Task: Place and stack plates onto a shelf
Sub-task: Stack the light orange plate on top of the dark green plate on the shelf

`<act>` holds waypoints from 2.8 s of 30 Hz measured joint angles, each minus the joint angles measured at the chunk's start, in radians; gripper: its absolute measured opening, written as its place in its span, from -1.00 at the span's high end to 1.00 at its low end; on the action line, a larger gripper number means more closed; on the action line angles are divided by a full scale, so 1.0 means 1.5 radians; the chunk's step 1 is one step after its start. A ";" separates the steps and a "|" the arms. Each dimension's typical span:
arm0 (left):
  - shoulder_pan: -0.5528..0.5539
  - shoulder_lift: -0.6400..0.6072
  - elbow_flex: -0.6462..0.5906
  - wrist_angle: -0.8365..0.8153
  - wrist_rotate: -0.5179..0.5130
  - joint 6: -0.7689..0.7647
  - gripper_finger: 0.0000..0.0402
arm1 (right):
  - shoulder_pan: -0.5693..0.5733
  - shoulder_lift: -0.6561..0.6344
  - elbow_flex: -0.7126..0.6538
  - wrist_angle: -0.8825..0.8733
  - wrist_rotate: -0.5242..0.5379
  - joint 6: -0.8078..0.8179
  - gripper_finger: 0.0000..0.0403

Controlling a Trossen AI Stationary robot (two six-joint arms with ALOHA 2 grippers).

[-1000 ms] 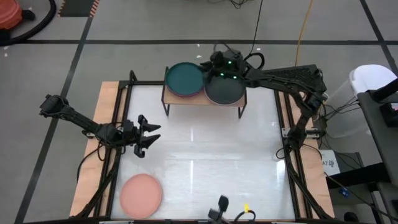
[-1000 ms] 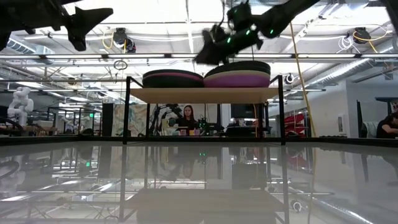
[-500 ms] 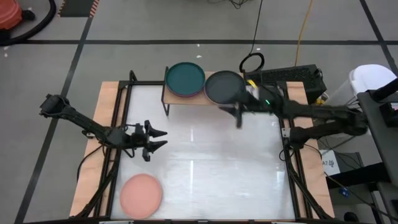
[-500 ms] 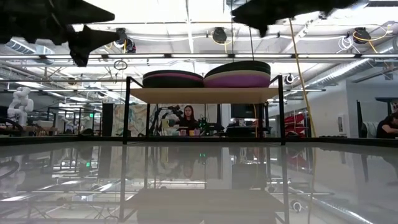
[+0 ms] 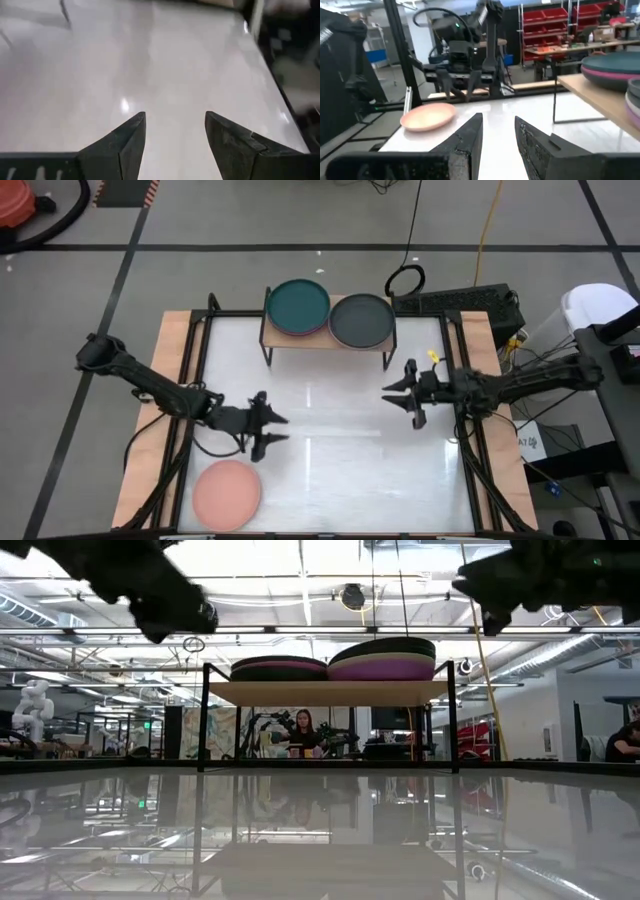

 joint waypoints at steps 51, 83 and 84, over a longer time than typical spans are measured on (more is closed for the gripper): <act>-0.050 0.195 0.116 -0.470 0.362 -0.063 0.95 | 0.038 0.001 -0.007 -0.001 0.023 0.001 0.52; 0.776 0.105 0.562 -0.451 0.294 0.150 0.95 | 0.038 0.010 -0.007 -0.007 0.044 -0.015 0.52; 0.793 0.124 0.566 -0.449 0.318 0.142 0.95 | 0.038 0.010 -0.007 -0.008 0.044 -0.015 0.52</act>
